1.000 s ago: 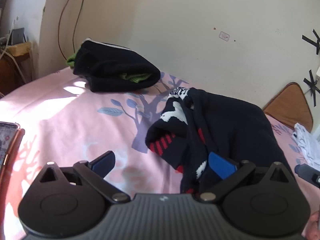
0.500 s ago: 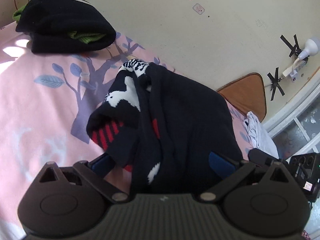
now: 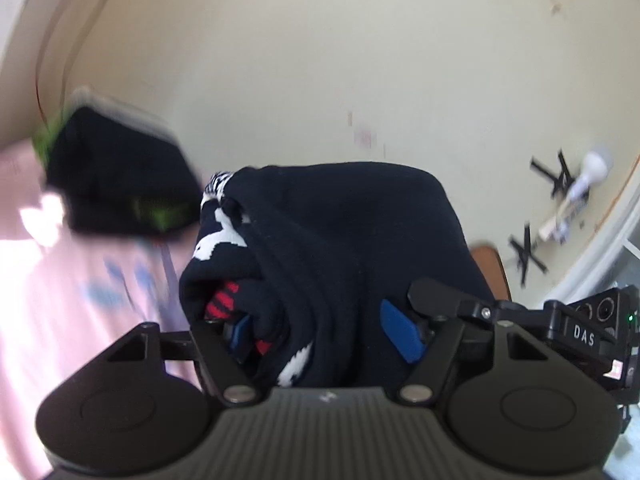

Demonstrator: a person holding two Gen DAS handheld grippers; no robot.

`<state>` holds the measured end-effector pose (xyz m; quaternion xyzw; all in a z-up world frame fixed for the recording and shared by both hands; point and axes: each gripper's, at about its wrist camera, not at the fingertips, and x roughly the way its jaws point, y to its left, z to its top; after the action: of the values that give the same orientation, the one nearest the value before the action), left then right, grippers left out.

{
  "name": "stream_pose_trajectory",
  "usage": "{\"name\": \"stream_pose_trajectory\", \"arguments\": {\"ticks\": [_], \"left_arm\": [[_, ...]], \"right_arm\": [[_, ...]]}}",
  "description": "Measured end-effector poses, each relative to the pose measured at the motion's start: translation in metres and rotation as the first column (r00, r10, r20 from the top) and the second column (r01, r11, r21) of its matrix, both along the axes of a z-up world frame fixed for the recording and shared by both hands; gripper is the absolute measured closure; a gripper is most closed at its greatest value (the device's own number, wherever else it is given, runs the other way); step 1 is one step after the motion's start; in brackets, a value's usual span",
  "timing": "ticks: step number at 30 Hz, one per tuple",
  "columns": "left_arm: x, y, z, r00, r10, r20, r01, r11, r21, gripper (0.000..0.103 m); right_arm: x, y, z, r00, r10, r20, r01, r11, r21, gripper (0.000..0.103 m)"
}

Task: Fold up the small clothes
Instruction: 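Close both grippers on the navy sweater bundle from opposite sides, then lift the bundle with both grippers and set it on the black folded garment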

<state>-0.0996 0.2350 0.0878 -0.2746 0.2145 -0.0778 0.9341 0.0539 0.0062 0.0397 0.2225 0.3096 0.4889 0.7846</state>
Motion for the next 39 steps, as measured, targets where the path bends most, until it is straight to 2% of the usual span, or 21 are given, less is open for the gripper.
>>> {"name": "stream_pose_trajectory", "arguments": {"ticks": [5,8,10,12,15,17,18,19,20,21,22,24,25,27,28,30,32,36,39], "left_arm": [[0.002,0.066,0.068,0.983,0.114,0.145,-0.113,0.993,-0.012,0.038],[0.002,0.101,0.109,0.947,0.219,0.234,-0.236,0.971,0.045,0.037],[0.01,0.123,0.125,0.928,0.27,0.258,-0.296,0.953,0.066,0.036],[0.029,0.144,0.127,0.922,0.305,0.239,-0.331,0.941,0.075,0.036],[0.081,0.172,0.096,0.935,0.335,0.114,-0.344,0.936,0.069,0.035],[0.127,0.184,0.056,0.934,0.354,-0.037,-0.349,0.931,0.106,0.04],[0.152,0.187,0.032,0.916,0.376,-0.141,-0.357,0.923,0.145,0.044],[0.176,0.19,0.006,0.882,0.396,-0.255,-0.358,0.915,0.184,0.056],[0.194,0.193,-0.018,0.842,0.406,-0.356,-0.354,0.913,0.203,0.055],[0.203,0.196,-0.039,0.827,0.404,-0.391,-0.366,0.915,0.17,0.05],[0.198,0.197,-0.043,0.835,0.425,-0.35,-0.404,0.905,0.134,0.046],[0.196,0.195,-0.036,0.831,0.432,-0.351,-0.401,0.902,0.162,0.046],[0.194,0.192,-0.032,0.833,0.435,-0.342,-0.4,0.9,0.172,0.045],[0.185,0.189,-0.022,0.824,0.449,-0.344,-0.41,0.893,0.184,0.043],[0.175,0.188,-0.016,0.829,0.449,-0.333,-0.417,0.894,0.168,0.043],[0.145,0.183,-0.002,0.845,0.457,-0.277,-0.436,0.89,0.136,0.035],[0.12,0.17,0.01,0.85,0.486,-0.204,-0.465,0.874,0.142,0.02],[0.066,0.131,0.017,0.843,0.525,-0.12,-0.494,0.843,0.214,0.018],[0.04,0.09,0.007,0.846,0.525,-0.097,-0.48,0.828,0.29,0.016]], "right_arm": [[0.042,0.069,0.069,0.99,0.122,0.072,-0.129,0.986,0.102,0.042],[0.063,0.12,0.102,0.973,0.198,0.122,-0.215,0.964,0.154,0.042],[0.079,0.149,0.114,0.959,0.237,0.152,-0.264,0.946,0.189,0.042],[0.097,0.175,0.112,0.951,0.253,0.177,-0.286,0.939,0.19,0.042],[0.128,0.199,0.086,0.958,0.225,0.178,-0.243,0.966,0.091,0.042],[0.153,0.212,0.051,0.969,0.193,0.156,-0.192,0.981,-0.025,0.042],[0.169,0.221,0.025,0.978,0.17,0.125,-0.155,0.981,-0.117,0.04],[0.185,0.231,-0.006,0.989,0.126,0.078,-0.106,0.97,-0.218,0.037],[0.195,0.24,-0.035,0.997,0.062,0.047,-0.042,0.937,-0.346,0.034],[0.202,0.243,-0.064,0.999,0.004,0.045,0.016,0.9,-0.436,0.019],[0.201,0.232,-0.075,0.999,-0.049,0.023,0.054,0.925,-0.375,0.004],[0.2,0.217,-0.078,0.997,-0.05,-0.066,0.026,0.946,-0.324,0.005],[0.195,0.208,-0.073,0.996,-0.053,-0.07,0.027,0.945,-0.326,0.005],[0.178,0.184,-0.058,0.997,-0.082,-0.004,0.076,0.944,-0.322,0.005],[0.167,0.169,-0.049,0.995,-0.096,0.036,0.102,0.942,-0.319,0.005],[0.141,0.132,-0.035,0.991,-0.095,0.097,0.121,0.946,-0.3,0.005],[0.117,0.097,-0.027,0.984,-0.103,0.145,0.142,0.945,-0.296,0.005],[0.056,0.015,-0.043,0.979,-0.13,0.159,0.175,0.933,-0.315,0.005],[0.01,-0.014,-0.061,0.977,-0.141,0.158,0.188,0.923,-0.336,0.005]]}}
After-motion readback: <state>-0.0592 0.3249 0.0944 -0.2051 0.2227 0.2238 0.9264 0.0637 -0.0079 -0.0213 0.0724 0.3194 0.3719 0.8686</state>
